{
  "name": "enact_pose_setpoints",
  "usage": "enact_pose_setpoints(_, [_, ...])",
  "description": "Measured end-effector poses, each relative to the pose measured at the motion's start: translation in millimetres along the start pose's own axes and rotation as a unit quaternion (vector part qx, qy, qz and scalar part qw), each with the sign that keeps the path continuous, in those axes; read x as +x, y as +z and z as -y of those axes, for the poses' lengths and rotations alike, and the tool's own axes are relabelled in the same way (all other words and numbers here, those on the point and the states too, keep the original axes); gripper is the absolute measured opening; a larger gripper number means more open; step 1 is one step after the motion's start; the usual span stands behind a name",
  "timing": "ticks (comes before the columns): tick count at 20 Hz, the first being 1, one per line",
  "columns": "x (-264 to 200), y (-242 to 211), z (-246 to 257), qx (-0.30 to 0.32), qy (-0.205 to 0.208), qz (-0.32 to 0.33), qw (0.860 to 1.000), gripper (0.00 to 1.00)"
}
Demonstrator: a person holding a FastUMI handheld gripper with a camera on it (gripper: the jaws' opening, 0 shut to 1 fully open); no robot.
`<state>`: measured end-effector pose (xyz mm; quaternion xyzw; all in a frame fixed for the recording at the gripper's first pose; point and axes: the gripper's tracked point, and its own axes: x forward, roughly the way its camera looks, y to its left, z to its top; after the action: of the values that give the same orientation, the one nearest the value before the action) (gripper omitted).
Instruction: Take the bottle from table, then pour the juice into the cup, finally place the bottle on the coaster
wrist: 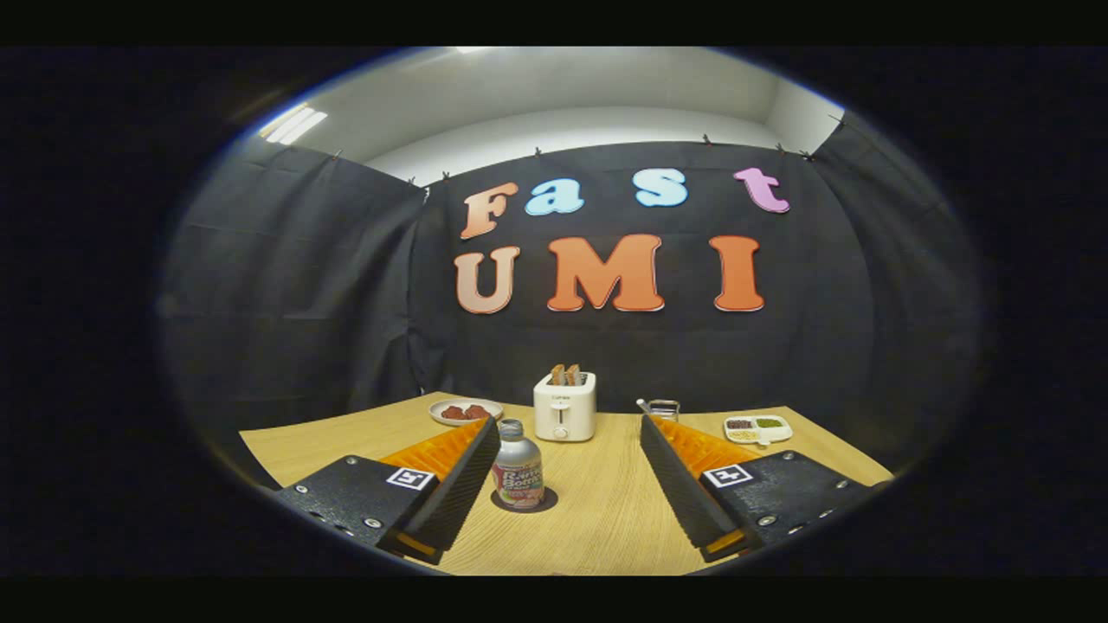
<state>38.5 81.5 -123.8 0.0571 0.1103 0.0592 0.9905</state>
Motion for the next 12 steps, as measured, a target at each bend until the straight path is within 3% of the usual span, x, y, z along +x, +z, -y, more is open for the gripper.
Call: enact_pose_setpoints(12, [-48,41,60,-0.010,-0.091,0.080,0.993,0.97])
